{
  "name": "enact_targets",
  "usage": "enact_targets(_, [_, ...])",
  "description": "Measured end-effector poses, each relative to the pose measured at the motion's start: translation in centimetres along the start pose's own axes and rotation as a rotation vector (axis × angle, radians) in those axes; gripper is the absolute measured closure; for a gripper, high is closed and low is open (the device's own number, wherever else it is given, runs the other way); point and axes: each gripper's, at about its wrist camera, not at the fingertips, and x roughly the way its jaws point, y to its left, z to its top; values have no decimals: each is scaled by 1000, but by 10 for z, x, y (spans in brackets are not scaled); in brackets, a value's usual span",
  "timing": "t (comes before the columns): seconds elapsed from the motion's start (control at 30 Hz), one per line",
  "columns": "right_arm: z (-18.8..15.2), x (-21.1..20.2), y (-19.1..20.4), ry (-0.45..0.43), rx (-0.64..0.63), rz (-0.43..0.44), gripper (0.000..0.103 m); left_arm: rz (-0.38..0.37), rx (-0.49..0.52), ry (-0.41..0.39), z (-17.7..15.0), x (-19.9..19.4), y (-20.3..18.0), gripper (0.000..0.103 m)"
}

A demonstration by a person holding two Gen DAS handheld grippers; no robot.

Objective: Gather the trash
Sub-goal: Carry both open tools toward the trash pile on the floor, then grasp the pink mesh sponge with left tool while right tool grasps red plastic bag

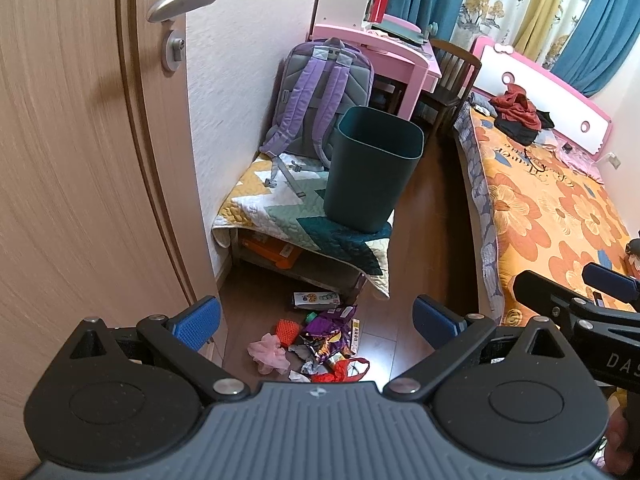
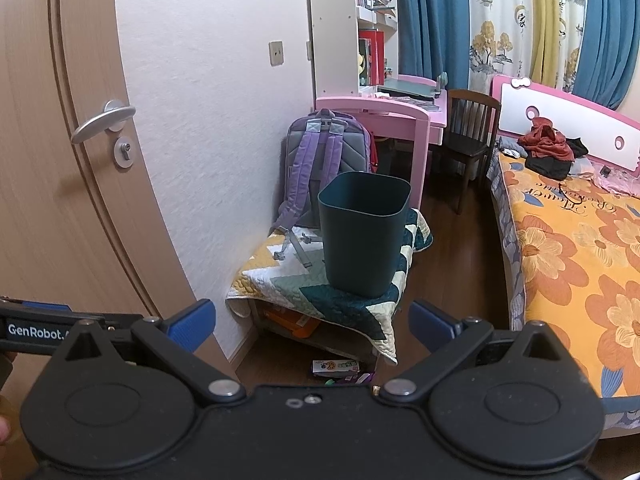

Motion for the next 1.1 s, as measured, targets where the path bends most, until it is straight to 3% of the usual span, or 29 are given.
enact_targets(0.3, [4,9,-6,4,25,4,0,16,2,3,6,10,1,0])
enact_targets(0.6, [17,44,-35,3,27,30,0,44,-8,24,35,58,-25,0])
enact_targets(0.73, [27,75,-62,18,11,63,0,92,-26,24,51,95,-47,0])
enact_targets(0.9, [44,128,-107,55,-35,113,0,149,-64,77,67,151,-71,0])
enact_targets(1.1, [43,210,-159,178,-79,196,2,213,-130,122,63,215,-74,0])
